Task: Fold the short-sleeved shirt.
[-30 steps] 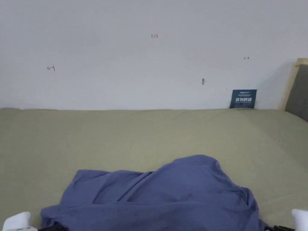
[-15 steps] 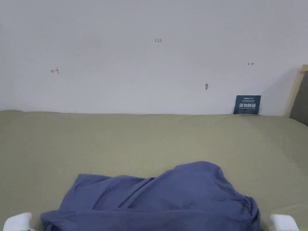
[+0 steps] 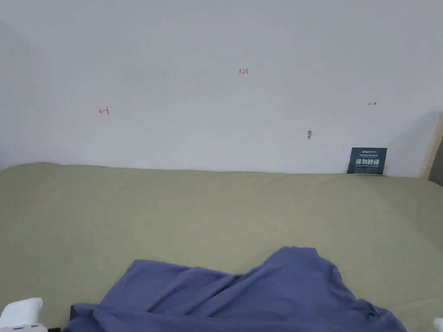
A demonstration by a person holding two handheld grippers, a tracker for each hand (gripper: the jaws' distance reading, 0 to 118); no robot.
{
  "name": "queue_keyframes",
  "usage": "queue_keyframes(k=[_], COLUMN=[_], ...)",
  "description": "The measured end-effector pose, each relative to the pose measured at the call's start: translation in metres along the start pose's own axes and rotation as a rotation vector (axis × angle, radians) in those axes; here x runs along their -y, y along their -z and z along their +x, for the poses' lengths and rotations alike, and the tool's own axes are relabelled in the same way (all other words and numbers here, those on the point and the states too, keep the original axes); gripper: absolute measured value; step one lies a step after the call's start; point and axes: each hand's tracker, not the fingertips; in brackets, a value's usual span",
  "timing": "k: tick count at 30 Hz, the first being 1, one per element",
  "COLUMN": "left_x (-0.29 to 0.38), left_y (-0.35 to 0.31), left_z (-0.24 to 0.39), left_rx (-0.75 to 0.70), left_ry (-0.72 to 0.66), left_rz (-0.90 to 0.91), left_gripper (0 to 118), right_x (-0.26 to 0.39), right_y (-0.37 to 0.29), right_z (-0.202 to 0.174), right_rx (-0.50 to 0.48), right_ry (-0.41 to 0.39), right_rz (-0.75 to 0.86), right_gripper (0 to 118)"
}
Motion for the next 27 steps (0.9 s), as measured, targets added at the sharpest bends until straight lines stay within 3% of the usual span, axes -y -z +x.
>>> queue_keyframes(k=[7, 11, 18, 19, 20, 21, 22, 23, 27], left_x=[0.057, 0.093, 0.103, 0.098, 0.095, 0.088, 0.08, 0.073, 0.03], left_y=[-0.023, -0.027, -0.028, -0.029, -0.035, -0.04, -0.048, -0.057, -0.081], left_z=[-0.011, -0.022, -0.021, -0.022, -0.021, -0.019, -0.019, -0.018, -0.002], left_rx=[0.014, 0.023, 0.012, 0.025, 0.019, -0.012, -0.012, -0.004, 0.02], left_ry=[-0.008, -0.072, -0.069, -0.067, -0.068, -0.064, -0.061, -0.064, -0.057], left_rz=[-0.073, -0.131, -0.155, -0.16, -0.162, -0.16, -0.152, -0.121, -0.01], left_gripper=[1, 1, 2, 12, 35, 66, 96, 101, 100], right_x=[0.04, 0.067, 0.076, 0.071, 0.066, 0.061, 0.055, 0.049, 0.014], right_y=[-0.031, -0.028, -0.014, -0.017, -0.02, -0.025, -0.032, -0.039, -0.06], right_z=[0.022, 0.037, 0.033, 0.033, 0.031, 0.028, 0.027, 0.027, 0.016], right_rx=[0.017, 0.006, 0.03, 0.027, 0.032, 0.054, 0.058, 0.052, 0.085], right_ry=[0.063, 0.146, 0.087, 0.08, 0.069, 0.046, 0.022, 0.006, -0.023], right_rz=[-0.094, -0.159, -0.194, -0.205, -0.215, -0.215, -0.193, -0.156, -0.043], right_gripper=[3, 3, 3, 9, 25, 48, 81, 88, 85])
